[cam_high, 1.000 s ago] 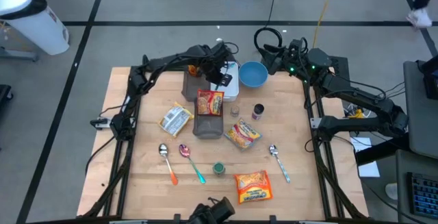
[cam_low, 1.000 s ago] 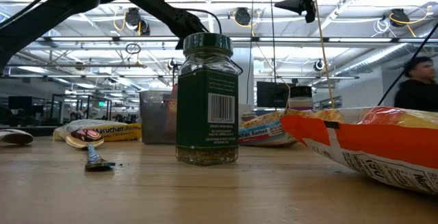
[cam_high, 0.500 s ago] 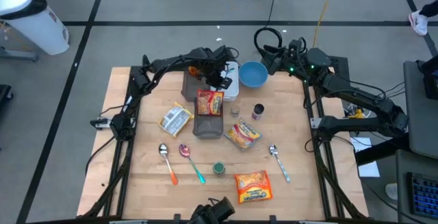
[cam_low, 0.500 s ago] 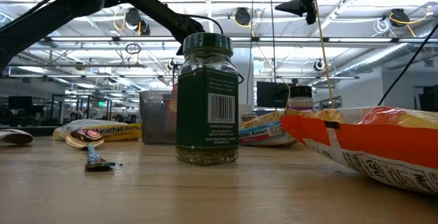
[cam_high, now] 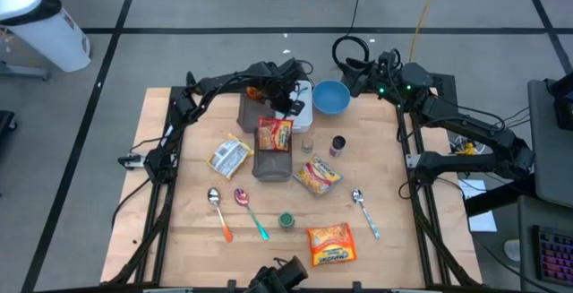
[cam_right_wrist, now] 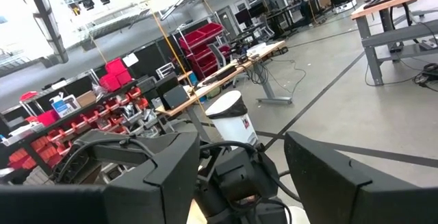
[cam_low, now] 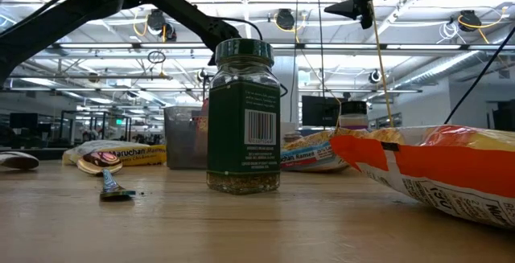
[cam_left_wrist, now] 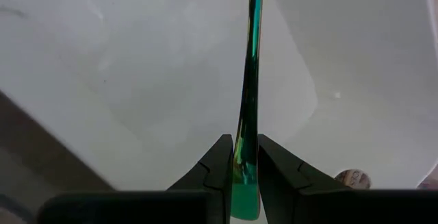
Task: Pick & Place Food Item
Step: Put the blue spoon into the white bin, then put the yellow noodle pack into the bottom black bin
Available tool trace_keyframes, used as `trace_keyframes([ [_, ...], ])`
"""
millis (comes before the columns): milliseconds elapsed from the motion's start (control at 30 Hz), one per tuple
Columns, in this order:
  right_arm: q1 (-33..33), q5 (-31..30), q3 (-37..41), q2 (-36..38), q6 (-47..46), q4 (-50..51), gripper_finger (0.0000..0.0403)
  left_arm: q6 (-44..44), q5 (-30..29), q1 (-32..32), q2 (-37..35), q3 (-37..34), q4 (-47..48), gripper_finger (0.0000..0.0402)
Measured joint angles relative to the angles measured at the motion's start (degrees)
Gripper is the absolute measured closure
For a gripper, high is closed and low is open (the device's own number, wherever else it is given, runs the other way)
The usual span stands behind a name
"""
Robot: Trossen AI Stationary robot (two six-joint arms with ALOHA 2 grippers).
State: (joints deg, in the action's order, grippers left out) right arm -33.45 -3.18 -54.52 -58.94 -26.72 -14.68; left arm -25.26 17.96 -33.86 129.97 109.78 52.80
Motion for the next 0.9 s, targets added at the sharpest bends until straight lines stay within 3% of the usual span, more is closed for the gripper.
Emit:
trace_keyframes([
  [300,0.0,0.2,0.0,0.0,0.0,0.0,0.0195,-1.4,0.0,-0.8,0.0,0.0,0.1,0.0343],
  [733,0.0,0.2,0.0,0.0,0.0,0.0,0.0195,-1.7,0.4,-1.6,0.0,0.0,-0.4,0.0262],
  [900,0.0,0.2,0.0,0.0,0.4,0.0,0.0195,-2.6,5.3,-2.2,0.0,0.2,-3.9,0.0253],
])
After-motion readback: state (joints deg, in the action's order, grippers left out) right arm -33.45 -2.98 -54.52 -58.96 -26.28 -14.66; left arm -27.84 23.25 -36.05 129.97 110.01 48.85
